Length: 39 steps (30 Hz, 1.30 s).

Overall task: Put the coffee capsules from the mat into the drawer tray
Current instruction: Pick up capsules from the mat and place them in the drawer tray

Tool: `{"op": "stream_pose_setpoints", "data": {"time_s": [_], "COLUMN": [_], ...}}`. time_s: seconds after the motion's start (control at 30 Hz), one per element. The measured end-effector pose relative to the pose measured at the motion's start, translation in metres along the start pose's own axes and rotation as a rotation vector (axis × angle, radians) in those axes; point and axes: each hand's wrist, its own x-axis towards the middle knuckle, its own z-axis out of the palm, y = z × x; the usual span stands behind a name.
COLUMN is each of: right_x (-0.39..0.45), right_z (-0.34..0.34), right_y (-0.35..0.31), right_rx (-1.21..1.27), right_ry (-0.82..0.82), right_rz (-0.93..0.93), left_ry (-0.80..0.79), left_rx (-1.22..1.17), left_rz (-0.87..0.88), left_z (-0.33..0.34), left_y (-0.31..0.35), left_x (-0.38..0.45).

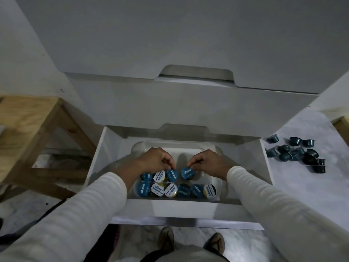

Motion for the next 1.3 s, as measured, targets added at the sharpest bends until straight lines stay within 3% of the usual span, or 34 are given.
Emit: {"op": "stream_pose_setpoints", "data": {"time_s": [0.47, 0.7, 0.97, 1.13, 1.3], "right_x": [-0.003, -0.02, -0.049, -0.069, -0.09], "right_z": [0.008, 0.014, 0.028, 0.022, -0.004], "right_y": [-0.003, -0.023, -0.028, -0.018, 0.002], "right_rx": [-0.089, -0.366, -0.589, -0.649, -0.629], "right_ry": [-0.013, 0.165, 0.513, 0.721, 0.805], "right_rz": [-0.06, -0.181, -0.304, -0.282, -0.256], "left_ry": [0.043, 0.239, 0.669, 0.758, 0.801], "left_rx": [-0.068, 0.186, 0.319, 0.283, 0.257], "left_rz": [-0.009, -0.059, -0.018, 0.002, 0.09], "left_z": [0.005, 0.008, 0.031, 0.049, 0.071], "left_y": [0.0, 0.023, 0.062, 0.085, 0.114], "left_x": [-0.003, -0.011, -0.037, -0.044, -0.031]}}
